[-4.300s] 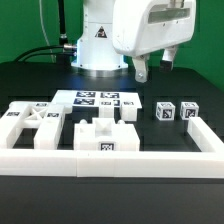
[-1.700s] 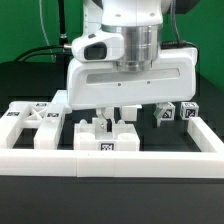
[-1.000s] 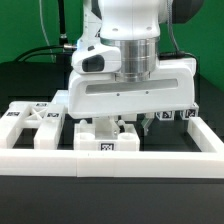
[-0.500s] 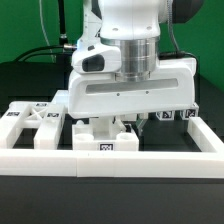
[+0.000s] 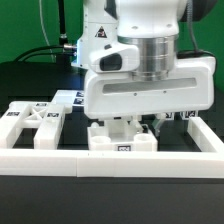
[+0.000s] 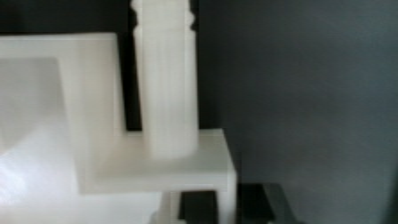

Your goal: Assemble chair

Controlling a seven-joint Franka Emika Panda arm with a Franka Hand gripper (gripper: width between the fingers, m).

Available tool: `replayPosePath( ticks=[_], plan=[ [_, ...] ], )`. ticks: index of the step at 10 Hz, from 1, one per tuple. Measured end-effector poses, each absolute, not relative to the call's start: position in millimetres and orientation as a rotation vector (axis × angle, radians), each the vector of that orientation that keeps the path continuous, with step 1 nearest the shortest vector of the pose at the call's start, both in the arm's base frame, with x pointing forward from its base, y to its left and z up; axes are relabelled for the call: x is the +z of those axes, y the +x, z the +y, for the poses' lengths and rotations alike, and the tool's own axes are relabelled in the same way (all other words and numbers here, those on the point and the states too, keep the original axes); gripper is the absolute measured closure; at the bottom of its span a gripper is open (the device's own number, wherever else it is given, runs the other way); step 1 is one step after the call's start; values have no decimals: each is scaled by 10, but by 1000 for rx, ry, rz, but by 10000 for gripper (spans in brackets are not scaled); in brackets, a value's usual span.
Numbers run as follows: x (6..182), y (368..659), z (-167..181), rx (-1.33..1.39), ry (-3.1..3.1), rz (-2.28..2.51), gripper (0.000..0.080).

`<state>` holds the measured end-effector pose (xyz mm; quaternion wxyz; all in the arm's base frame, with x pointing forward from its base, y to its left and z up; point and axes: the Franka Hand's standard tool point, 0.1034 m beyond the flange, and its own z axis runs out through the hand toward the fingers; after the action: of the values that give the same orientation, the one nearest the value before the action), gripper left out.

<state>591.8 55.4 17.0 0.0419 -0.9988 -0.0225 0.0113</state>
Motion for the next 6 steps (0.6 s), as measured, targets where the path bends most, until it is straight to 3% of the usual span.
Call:
replayPosePath(
  ticks=[6],
  plan=[
    [135,6136,970,46,-3050,-41,765]
  ],
)
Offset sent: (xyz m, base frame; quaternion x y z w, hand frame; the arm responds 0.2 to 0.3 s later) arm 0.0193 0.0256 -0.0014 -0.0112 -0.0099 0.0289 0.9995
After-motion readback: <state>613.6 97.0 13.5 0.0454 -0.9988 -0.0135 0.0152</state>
